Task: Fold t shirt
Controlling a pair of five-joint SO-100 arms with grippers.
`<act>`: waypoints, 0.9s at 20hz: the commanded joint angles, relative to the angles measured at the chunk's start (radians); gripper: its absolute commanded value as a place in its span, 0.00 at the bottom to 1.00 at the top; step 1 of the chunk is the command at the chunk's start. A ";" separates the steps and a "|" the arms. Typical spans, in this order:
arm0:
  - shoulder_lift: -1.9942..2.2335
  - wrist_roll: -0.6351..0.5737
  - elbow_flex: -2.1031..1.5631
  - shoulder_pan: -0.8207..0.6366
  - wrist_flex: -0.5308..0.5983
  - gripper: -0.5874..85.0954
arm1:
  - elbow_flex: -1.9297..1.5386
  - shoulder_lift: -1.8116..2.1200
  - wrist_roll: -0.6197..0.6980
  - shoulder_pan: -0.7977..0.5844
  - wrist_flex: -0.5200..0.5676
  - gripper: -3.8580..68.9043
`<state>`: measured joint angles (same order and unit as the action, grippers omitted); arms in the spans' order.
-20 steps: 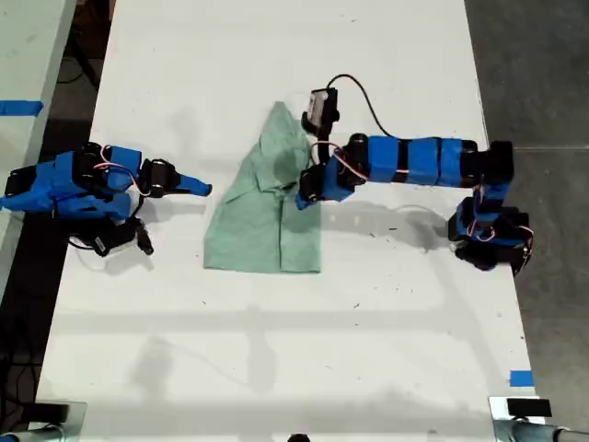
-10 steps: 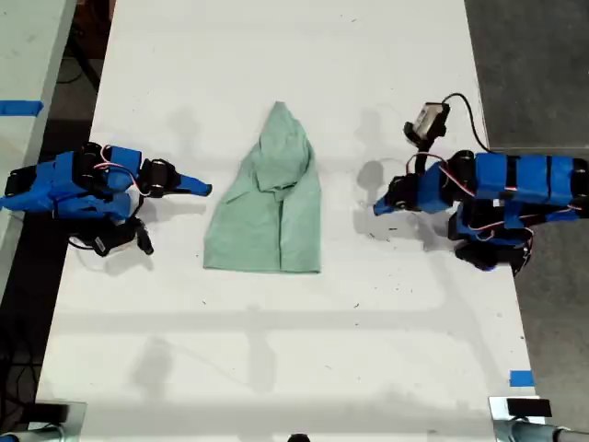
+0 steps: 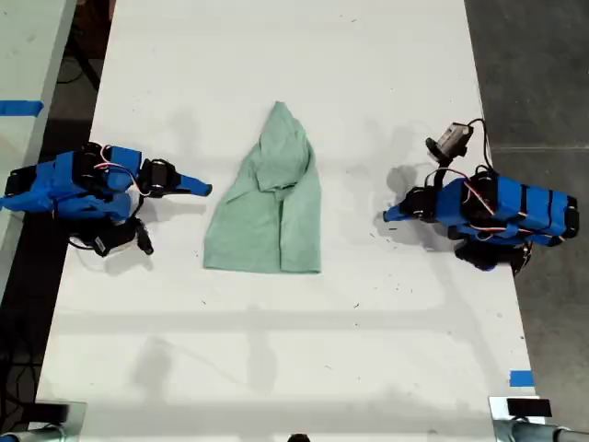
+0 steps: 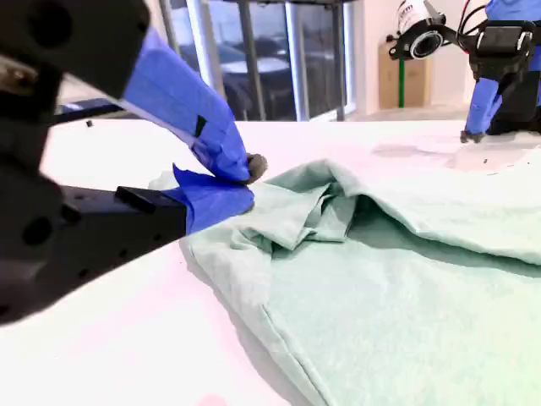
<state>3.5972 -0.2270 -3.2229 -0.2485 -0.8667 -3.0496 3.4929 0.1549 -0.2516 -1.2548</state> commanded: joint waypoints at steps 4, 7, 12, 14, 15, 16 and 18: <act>0.008 0.012 -0.006 -0.011 0.003 0.01 | -0.052 0.014 -0.041 -0.015 -0.026 0.05; 0.008 0.011 -0.006 -0.009 0.003 0.01 | -0.055 0.014 -0.049 -0.018 -0.028 0.05; 0.008 0.012 -0.005 -0.008 0.000 0.01 | -0.058 0.014 -0.055 -0.025 -0.029 0.05; 0.008 0.012 -0.005 -0.009 0.000 0.01 | -0.058 0.014 -0.054 -0.025 -0.029 0.05; 0.008 0.012 -0.006 -0.012 0.002 0.01 | -0.058 0.014 -0.052 -0.025 -0.029 0.05; 0.008 0.012 -0.006 -0.014 0.002 0.01 | -0.058 0.014 -0.051 -0.025 -0.029 0.05; 0.008 0.012 -0.006 -0.014 0.002 0.01 | -0.060 0.014 -0.049 -0.025 -0.029 0.05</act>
<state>3.5972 -0.2270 -3.2229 -0.2485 -0.8667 -3.0557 3.4929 0.1120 -0.2654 -1.2778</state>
